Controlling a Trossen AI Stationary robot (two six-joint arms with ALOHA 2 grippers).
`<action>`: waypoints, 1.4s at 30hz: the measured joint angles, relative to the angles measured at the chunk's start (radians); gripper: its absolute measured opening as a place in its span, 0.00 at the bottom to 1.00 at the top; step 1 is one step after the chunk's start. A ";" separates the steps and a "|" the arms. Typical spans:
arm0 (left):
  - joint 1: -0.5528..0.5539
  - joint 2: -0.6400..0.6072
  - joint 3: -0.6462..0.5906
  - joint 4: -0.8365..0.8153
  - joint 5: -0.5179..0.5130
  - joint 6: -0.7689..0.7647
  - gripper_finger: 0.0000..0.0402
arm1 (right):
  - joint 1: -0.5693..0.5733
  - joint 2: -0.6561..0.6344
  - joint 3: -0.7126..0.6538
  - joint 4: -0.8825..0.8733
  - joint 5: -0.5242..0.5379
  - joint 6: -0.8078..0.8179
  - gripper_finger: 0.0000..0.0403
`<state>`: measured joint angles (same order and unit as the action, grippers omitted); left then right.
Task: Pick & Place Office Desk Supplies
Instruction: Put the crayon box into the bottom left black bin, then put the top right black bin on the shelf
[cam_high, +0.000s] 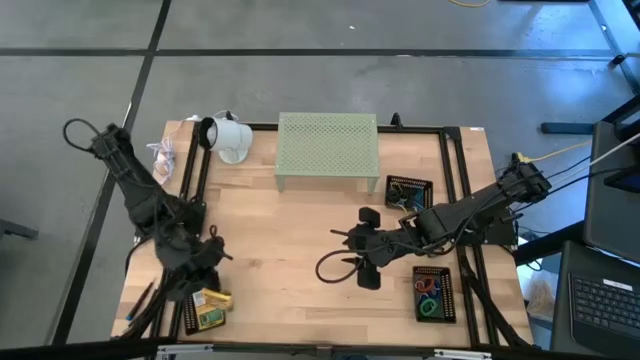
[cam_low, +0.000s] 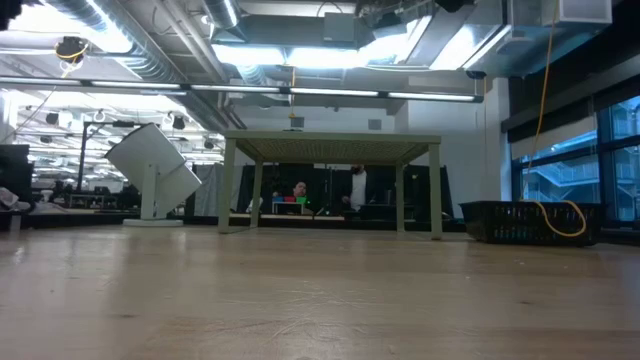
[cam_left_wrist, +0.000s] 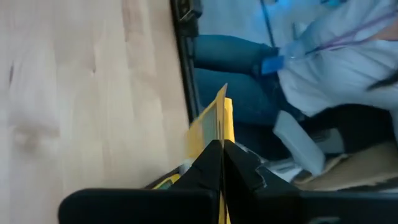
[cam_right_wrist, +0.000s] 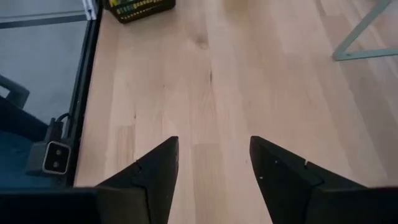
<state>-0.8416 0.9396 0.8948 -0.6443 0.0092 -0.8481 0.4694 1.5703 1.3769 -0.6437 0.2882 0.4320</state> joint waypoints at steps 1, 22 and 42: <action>-0.027 0.007 0.000 -0.003 -0.031 -0.015 0.00 | 0.000 0.000 0.000 0.000 0.010 0.003 0.50; -0.363 0.230 -0.002 -0.208 -0.297 -0.391 0.02 | -0.001 0.000 0.000 0.000 0.063 0.002 0.50; -0.267 0.230 -0.002 -0.463 -0.298 -0.378 0.12 | -0.002 0.000 0.000 0.001 0.139 0.003 0.50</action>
<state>-1.1086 1.1694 0.8928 -1.1074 -0.2885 -1.2257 0.4679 1.5703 1.3769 -0.6430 0.4276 0.4355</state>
